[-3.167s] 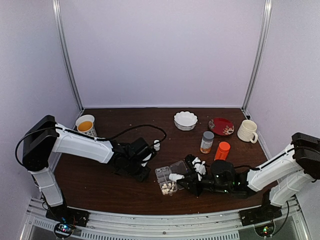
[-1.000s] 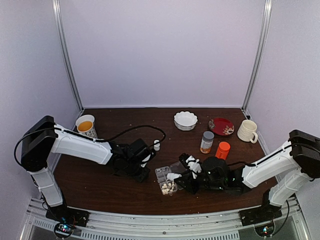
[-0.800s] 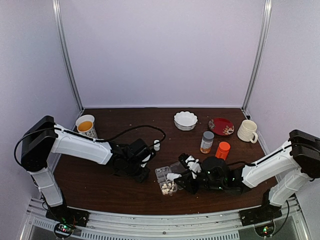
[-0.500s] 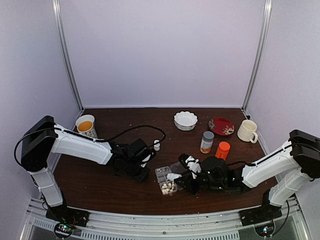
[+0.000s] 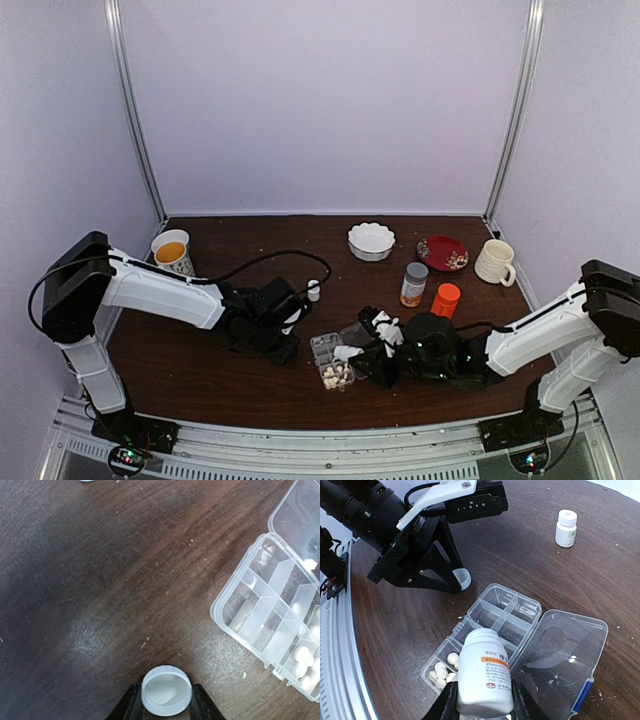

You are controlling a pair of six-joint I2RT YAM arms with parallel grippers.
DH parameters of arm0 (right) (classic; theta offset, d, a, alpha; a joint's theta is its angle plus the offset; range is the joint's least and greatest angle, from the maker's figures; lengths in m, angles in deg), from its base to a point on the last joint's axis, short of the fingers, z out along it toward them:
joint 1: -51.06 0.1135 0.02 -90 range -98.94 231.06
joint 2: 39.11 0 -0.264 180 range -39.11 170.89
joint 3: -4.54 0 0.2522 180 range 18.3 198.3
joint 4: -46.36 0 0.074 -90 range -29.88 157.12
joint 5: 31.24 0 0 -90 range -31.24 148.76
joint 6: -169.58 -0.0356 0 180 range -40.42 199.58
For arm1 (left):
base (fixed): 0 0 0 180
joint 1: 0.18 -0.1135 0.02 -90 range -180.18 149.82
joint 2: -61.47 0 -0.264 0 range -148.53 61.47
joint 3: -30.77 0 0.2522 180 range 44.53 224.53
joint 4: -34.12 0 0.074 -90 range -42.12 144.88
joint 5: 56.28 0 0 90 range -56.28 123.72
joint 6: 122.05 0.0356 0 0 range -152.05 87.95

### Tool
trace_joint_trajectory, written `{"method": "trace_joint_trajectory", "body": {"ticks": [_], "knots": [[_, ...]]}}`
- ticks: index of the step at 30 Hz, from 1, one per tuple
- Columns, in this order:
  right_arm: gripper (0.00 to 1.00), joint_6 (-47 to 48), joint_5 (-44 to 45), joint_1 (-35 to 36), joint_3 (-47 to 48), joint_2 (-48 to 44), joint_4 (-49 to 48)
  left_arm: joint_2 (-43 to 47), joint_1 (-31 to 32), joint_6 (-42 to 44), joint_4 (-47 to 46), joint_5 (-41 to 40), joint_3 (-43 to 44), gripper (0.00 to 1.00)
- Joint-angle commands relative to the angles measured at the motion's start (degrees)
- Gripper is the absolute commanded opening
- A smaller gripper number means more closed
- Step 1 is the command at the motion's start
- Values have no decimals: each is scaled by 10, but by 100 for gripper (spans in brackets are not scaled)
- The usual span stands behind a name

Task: Sort the pills into containers
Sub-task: Pour the pill into the compartment of the pill container.

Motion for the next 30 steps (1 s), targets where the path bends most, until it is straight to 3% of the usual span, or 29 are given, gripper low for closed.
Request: {"method": "trace_joint_trajectory", "body": {"ticks": [1,5,8,16,26,30], "knots": [[5,-6,-4,-2,-19,-21,-51,4,5,-5,-13,5,-5,33],[4,10,-2,-2,18,-13,29,3,5,-4,-12,3,-5,33],[5,0,1,-2,-14,-23,-34,3,6,-4,-12,3,-5,33],[5,13,2,-2,15,-14,21,4,7,-4,-10,2,-3,33],[6,4,-64,-2,17,6,-52,6,7,-4,-8,1,-4,33],[5,13,-52,-2,50,27,-3,7,8,-5,-9,0,-6,33]]}}
